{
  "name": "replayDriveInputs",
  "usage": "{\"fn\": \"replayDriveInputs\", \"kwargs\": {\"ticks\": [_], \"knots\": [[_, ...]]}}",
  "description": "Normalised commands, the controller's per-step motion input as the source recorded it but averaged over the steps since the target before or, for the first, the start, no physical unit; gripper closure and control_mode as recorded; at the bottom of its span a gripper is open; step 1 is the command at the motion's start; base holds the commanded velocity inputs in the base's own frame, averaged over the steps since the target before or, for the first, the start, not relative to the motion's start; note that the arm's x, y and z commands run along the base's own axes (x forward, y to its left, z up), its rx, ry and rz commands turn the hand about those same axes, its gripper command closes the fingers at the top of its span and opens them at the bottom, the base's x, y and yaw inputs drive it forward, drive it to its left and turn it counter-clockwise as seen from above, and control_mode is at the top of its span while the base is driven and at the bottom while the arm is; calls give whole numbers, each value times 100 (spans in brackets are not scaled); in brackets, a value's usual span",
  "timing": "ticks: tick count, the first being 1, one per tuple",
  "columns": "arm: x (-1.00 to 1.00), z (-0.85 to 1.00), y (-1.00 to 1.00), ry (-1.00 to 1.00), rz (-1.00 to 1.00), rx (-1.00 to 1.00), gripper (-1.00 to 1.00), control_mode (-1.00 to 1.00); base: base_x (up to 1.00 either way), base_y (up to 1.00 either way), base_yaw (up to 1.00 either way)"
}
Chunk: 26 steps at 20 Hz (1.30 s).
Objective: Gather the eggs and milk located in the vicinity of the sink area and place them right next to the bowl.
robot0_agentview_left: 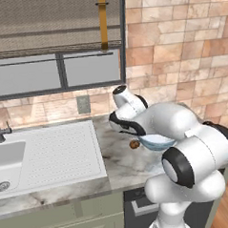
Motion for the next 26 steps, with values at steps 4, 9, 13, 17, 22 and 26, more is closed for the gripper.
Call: {"fn": "replayDriveInputs", "kwargs": {"ticks": [4,9,13,17,22,26], "knots": [[-44,16,-44,0,11,0,-100,-100,0,0,0],[-53,8,-53,0,17,0,-100,-100,0,0,0],[-42,21,-43,3,9,0,-100,-100,0,0,0],[-18,32,-20,8,0,0,-100,-100,0,0,0],[-16,24,-19,13,0,0,-100,-100,0,0,0],[-6,10,-9,17,0,0,-100,-100,0,0,0]]}}
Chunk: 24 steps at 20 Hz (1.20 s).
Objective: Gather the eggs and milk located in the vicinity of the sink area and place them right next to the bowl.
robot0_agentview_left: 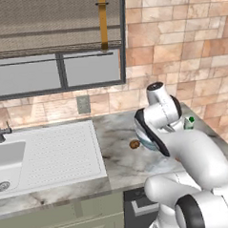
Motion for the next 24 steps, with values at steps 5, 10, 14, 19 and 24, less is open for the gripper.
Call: {"fn": "replayDriveInputs", "kwargs": {"ticks": [5,10,14,19,24], "knots": [[-18,1,-4,23,9,-2,-100,-100,0,0,0],[-35,-1,-26,8,25,-1,-100,-100,0,0,0],[-37,-12,-48,0,32,0,-100,-100,0,0,0],[-22,-14,-38,0,37,3,-100,-100,0,0,0],[-5,-1,-28,0,41,10,-100,-100,0,0,0]]}}
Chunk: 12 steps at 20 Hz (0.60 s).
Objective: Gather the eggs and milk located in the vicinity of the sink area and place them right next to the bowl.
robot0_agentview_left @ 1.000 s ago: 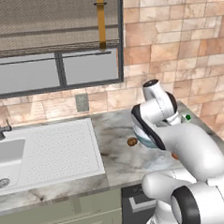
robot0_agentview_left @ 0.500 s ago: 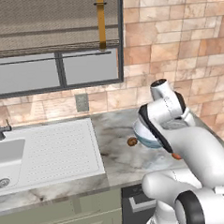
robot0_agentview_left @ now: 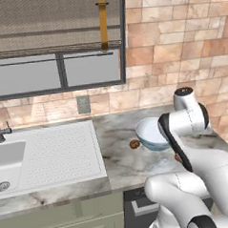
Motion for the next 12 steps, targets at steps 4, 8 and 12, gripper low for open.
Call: {"fn": "replayDriveInputs", "kwargs": {"ticks": [4,8,12], "knots": [[0,0,-10,0,34,7,-100,-100,0,0,0],[0,-11,0,0,30,0,-100,-100,0,0,0],[0,-23,0,1,33,0,-100,-100,0,0,0]]}}
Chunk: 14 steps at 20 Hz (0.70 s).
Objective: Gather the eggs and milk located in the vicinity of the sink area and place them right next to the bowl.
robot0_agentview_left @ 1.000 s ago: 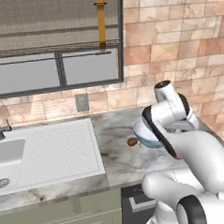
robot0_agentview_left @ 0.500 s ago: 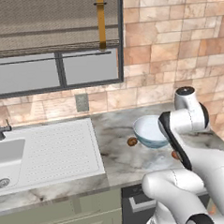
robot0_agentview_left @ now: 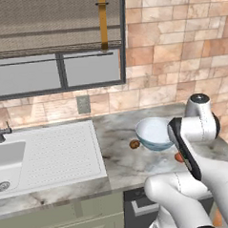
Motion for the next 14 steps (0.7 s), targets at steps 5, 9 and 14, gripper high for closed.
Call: {"fn": "replayDriveInputs", "kwargs": {"ticks": [5,9,14], "knots": [[7,-23,6,11,22,1,-100,-100,0,0,0],[22,-24,0,18,15,3,-100,-100,0,0,0],[20,-23,0,15,13,3,-100,-100,0,0,0]]}}
